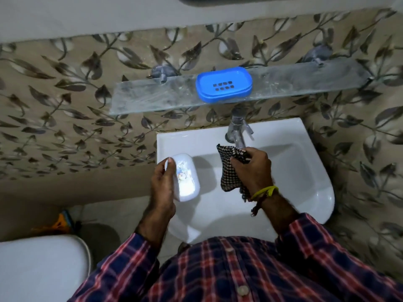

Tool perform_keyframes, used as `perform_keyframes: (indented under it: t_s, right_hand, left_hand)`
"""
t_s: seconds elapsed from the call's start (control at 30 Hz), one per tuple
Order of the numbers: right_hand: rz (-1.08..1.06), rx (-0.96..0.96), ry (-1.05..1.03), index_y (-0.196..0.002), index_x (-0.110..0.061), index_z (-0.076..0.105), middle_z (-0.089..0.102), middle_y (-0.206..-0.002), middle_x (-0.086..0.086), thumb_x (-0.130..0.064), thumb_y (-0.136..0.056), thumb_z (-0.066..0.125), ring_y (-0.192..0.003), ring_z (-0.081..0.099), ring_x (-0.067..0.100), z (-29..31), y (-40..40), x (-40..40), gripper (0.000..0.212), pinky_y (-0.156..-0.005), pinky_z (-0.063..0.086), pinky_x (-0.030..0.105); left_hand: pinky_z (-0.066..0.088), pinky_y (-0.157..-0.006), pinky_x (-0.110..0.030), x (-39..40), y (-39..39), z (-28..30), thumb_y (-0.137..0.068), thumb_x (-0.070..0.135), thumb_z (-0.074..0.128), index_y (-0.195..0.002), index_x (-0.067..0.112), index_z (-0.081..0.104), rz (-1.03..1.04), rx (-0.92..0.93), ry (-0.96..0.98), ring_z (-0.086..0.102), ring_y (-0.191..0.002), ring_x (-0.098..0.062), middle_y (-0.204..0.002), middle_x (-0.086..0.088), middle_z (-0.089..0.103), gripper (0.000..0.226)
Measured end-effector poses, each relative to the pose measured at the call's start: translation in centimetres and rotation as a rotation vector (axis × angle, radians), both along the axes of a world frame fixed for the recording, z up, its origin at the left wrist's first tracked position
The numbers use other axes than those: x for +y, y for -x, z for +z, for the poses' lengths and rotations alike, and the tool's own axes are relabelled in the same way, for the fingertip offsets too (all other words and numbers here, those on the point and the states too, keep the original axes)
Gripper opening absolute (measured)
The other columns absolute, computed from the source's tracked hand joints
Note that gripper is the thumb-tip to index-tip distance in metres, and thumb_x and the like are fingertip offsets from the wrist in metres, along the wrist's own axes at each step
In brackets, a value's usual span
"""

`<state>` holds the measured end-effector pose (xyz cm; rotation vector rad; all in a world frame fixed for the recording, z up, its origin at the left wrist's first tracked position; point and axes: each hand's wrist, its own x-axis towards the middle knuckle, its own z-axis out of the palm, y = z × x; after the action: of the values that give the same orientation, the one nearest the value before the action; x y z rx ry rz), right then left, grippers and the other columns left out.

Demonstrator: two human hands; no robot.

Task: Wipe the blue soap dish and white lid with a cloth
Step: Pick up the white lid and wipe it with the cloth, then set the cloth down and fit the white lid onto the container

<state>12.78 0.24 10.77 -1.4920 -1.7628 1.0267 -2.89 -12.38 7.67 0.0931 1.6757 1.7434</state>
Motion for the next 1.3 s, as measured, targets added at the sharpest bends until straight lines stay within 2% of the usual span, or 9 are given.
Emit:
perform_keyframes:
  t_s: [0.23, 0.33, 0.43, 0.6, 0.7, 0.77, 0.9, 1.13, 1.3]
  right_hand:
    - [0.049, -0.118, -0.046, -0.064, -0.010, 0.066, 0.065, -0.063, 0.006, -0.022, -0.075, 0.073, -0.063, 0.060, 0.023, -0.8, 4.5, -0.7, 0.017, -0.060, 0.040, 0.024]
    - [0.089, -0.130, -0.008, -0.062, -0.006, 0.066, 0.068, -0.063, 0.008, -0.025, -0.073, 0.072, -0.064, 0.064, 0.027, -0.8, 6.7, -0.7, 0.023, -0.059, 0.051, 0.031]
    - [0.121, -0.044, 0.079, -0.067, -0.006, 0.070, 0.071, -0.068, 0.012, -0.024, -0.073, 0.075, -0.070, 0.069, 0.031, -0.8, 9.6, -0.2, 0.020, -0.065, 0.057, 0.041]
    - [0.052, 0.294, 0.337, -0.069, -0.016, 0.072, 0.074, -0.079, 0.009, -0.021, -0.069, 0.079, -0.078, 0.072, 0.030, -0.6, 15.4, 1.4, 0.008, -0.075, 0.060, 0.051]
    - [-0.078, 0.426, 0.440, -0.090, -0.001, 0.073, 0.071, -0.085, 0.013, -0.010, -0.079, 0.075, -0.079, 0.069, 0.029, -1.9, 16.5, 2.4, 0.014, -0.068, 0.059, 0.039]
    - [-0.108, 0.274, 0.444, -0.102, 0.006, 0.070, 0.070, -0.089, 0.013, -0.019, -0.084, 0.073, -0.086, 0.067, 0.030, -3.9, 15.5, 3.0, 0.031, -0.067, 0.053, 0.033]
    - [-0.120, 0.010, 0.397, -0.127, 0.002, 0.057, 0.055, -0.136, 0.018, -0.021, -0.085, 0.074, -0.124, 0.053, 0.031, -6.8, 12.0, 2.3, 0.051, -0.102, 0.042, 0.030]
    - [0.149, 0.066, -0.096, -0.098, -0.003, 0.074, 0.074, -0.091, 0.014, -0.007, -0.079, 0.076, -0.084, 0.069, 0.028, -4.6, 8.1, -1.2, 0.019, -0.079, 0.058, 0.042]
    - [0.261, 0.109, -0.284, -0.090, -0.008, 0.073, 0.074, -0.087, 0.006, -0.018, -0.081, 0.069, -0.074, 0.067, 0.018, -0.9, 5.6, -0.9, 0.014, -0.070, 0.057, 0.034]
  left_hand:
    - [0.061, -0.063, -0.029, -2.0, 1.3, -0.1, -0.106, 0.031, 0.041, -0.117, 0.023, 0.058, 0.069, -0.347, -0.121, 0.070, -0.093, -0.015, -0.112, -0.004, 0.070, 0.022]
    - [0.063, -0.072, -0.035, -3.3, 2.3, 0.0, -0.079, 0.041, 0.075, -0.140, 0.015, 0.051, 0.155, -0.590, -0.222, 0.066, -0.115, -0.028, -0.124, -0.018, 0.069, 0.071]
    - [0.053, -0.096, -0.054, -4.4, 3.2, 0.4, -0.064, 0.065, 0.068, -0.142, 0.009, 0.050, 0.098, -0.788, -0.356, 0.059, -0.126, -0.040, -0.128, -0.021, 0.067, 0.097]
    - [0.061, -0.081, -0.050, -4.6, 4.3, 1.5, -0.045, 0.055, 0.095, -0.141, 0.000, 0.048, -0.041, -0.864, -0.431, 0.061, -0.123, -0.043, -0.145, -0.024, 0.053, 0.120]
    - [0.058, -0.089, -0.047, -4.4, 5.0, 2.3, -0.068, 0.038, 0.085, -0.126, -0.003, 0.059, -0.078, -0.746, -0.376, 0.060, -0.125, -0.039, -0.123, -0.020, 0.069, 0.076]
    - [0.057, -0.090, -0.046, -4.7, 5.5, 2.7, -0.078, 0.037, 0.075, -0.126, -0.002, 0.059, -0.065, -0.681, -0.342, 0.061, -0.120, -0.037, -0.118, -0.016, 0.070, 0.064]
    - [0.062, -0.070, -0.038, -4.9, 6.0, 2.7, -0.074, 0.028, 0.080, -0.117, 0.008, 0.059, -0.019, -0.393, -0.188, 0.069, -0.091, -0.024, -0.101, -0.010, 0.068, 0.052]
    - [0.059, -0.077, -0.024, -2.3, 4.9, 1.8, -0.069, 0.022, 0.092, -0.126, 0.018, 0.061, -0.158, 0.288, 0.157, 0.070, -0.094, -0.014, -0.110, 0.005, 0.071, 0.065]
    - [0.056, -0.087, -0.021, 0.2, 3.1, 2.5, -0.066, 0.022, 0.094, -0.134, 0.020, 0.053, -0.244, 0.428, 0.124, 0.065, -0.102, -0.004, -0.122, 0.003, 0.064, 0.080]
